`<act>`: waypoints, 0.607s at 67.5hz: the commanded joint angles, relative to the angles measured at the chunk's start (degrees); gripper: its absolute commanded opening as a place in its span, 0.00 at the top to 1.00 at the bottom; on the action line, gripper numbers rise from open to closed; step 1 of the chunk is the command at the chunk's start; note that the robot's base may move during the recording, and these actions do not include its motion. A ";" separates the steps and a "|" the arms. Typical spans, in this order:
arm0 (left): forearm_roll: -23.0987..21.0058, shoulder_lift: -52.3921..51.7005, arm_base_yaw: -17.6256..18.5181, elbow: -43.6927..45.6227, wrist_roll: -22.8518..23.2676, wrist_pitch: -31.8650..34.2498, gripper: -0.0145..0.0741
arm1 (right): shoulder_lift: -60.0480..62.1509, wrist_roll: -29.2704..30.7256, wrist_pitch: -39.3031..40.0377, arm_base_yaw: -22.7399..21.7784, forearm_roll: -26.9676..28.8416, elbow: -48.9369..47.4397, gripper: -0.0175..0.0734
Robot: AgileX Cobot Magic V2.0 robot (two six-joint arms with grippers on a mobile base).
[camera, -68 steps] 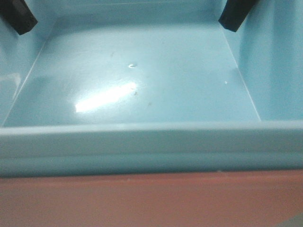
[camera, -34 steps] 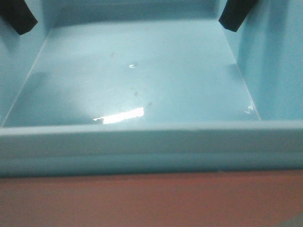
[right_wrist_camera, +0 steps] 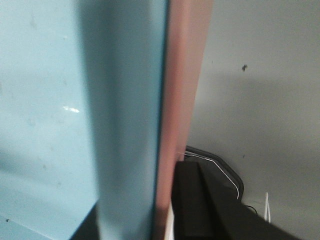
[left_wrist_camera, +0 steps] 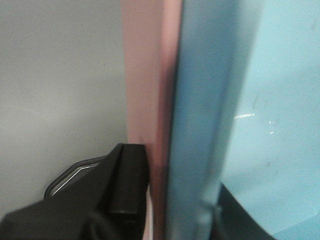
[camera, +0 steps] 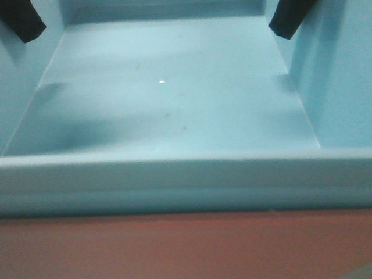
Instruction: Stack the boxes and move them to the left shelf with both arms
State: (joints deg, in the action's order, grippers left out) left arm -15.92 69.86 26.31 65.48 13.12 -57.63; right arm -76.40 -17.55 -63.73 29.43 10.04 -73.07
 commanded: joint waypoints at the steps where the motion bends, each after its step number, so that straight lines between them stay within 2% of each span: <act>1: -1.15 -2.53 -0.03 2.09 -1.44 2.37 0.84 | 2.39 1.65 0.62 -0.89 -4.49 -1.42 0.74; 41: -1.19 -2.53 -0.03 2.09 -1.44 2.37 0.84 | 2.39 1.65 0.62 -0.89 -4.49 -1.42 0.74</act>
State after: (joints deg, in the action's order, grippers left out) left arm -16.02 69.86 26.31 65.48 13.12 -57.63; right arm -76.40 -17.55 -63.73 29.43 10.04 -73.07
